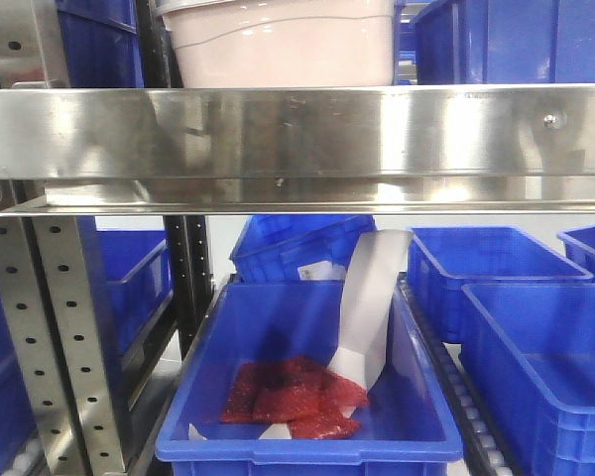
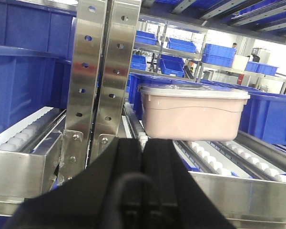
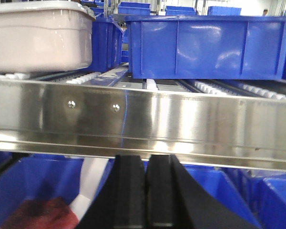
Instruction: Grab white bin and place on right shelf
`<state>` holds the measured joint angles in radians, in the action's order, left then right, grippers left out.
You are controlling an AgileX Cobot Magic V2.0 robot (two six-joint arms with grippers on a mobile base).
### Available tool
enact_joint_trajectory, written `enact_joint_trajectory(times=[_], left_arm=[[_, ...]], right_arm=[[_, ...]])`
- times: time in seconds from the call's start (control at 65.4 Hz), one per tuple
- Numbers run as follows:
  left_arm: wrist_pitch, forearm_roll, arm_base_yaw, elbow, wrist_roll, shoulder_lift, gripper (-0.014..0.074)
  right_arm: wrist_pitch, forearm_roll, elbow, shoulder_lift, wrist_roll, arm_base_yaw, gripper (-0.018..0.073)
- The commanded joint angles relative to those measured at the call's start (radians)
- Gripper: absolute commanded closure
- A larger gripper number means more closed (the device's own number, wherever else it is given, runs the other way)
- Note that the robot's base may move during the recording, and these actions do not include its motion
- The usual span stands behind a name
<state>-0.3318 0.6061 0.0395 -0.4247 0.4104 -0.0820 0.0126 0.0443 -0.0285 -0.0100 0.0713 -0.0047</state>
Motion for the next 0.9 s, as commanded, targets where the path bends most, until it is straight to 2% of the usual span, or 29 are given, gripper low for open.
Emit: enact_joint_trajectory(times=[0.0,0.734,0.826,0.887], left_arm=[[0.065,0.018,0.001,-0.027,0.001,-0.013,0.0712],[0.065,0.018,0.001,-0.027,0.001,-0.013,0.0712],[0.067,-0.043,0.001,-0.015,0.001,-0.013,0.0712],[0.079,-0.043,0.001,0.008,0.001,-0.013,0.0712]], right_arm=[[-0.089,-0.032,0.000,-0.019,0.009,0.000,0.0520],[-0.087,-0.032,0.000,-0.019,0.009,0.000,0.0520],[-0.087,-0.032,0.000,-0.019,0.009,0.000,0.0520],[-0.087,-0.032,0.000,-0.019,0.009,0.000,0.0520]])
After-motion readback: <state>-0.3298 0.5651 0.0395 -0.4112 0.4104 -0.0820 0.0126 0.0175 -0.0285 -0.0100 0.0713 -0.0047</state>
